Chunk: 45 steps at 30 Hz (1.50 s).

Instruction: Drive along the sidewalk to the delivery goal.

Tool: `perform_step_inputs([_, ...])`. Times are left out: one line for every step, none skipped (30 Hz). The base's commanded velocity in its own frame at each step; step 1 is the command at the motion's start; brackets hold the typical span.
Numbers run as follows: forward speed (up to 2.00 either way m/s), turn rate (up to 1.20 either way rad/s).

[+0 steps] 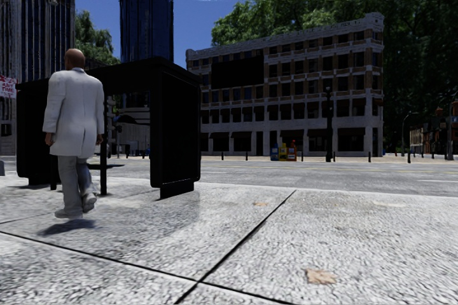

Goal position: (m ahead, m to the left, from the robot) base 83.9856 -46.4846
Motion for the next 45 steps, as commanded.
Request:
perform_step_inputs([0.0,0.85])
perform_step_inputs([0.0,0.85])
perform_step_inputs([0.0,0.85])
perform_step_inputs([0.0,0.85])
perform_step_inputs([0.0,0.85])
perform_step_inputs([0.0,0.85])
perform_step_inputs([0.0,0.85])
perform_step_inputs([0.0,0.85])
perform_step_inputs([0.0,0.85])
perform_step_inputs([0.0,0.85])
perform_step_inputs([0.0,0.85])
perform_step_inputs([0.04,0.85])
perform_step_inputs([0.1,0.85])
perform_step_inputs([0.13,0.84])
perform_step_inputs([0.17,0.82])
perform_step_inputs([0.17,0.82])
perform_step_inputs([0.19,0.77])
perform_step_inputs([0.24,0.71])
perform_step_inputs([0.28,0.61])
perform_step_inputs([0.3,0.41])
perform_step_inputs([0.34,0.0])
perform_step_inputs([0.36,0.0])
perform_step_inputs([0.38,0.0])
perform_step_inputs([0.38,0.0])
perform_step_inputs([0.4,0.0])
perform_step_inputs([0.46,0.0])
perform_step_inputs([0.51,0.0])
perform_step_inputs([0.53,0.0])
perform_step_inputs([0.53,0.0])
perform_step_inputs([0.53,0.0])
perform_step_inputs([0.53,0.0])
perform_step_inputs([0.53,0.0])
perform_step_inputs([0.53,0.0])
perform_step_inputs([0.54,0.0])
perform_step_inputs([0.54,0.0])
perform_step_inputs([0.54,0.0])
perform_step_inputs([0.54,0.0])
perform_step_inputs([0.55,0.0])
perform_step_inputs([0.58,0.0])
perform_step_inputs([0.6,0.0])
perform_step_inputs([0.6,0.0])
perform_step_inputs([0.64,0.0])
perform_step_inputs([0.69,0.0])
perform_step_inputs([0.72,0.0])
perform_step_inputs([0.95,0.0])
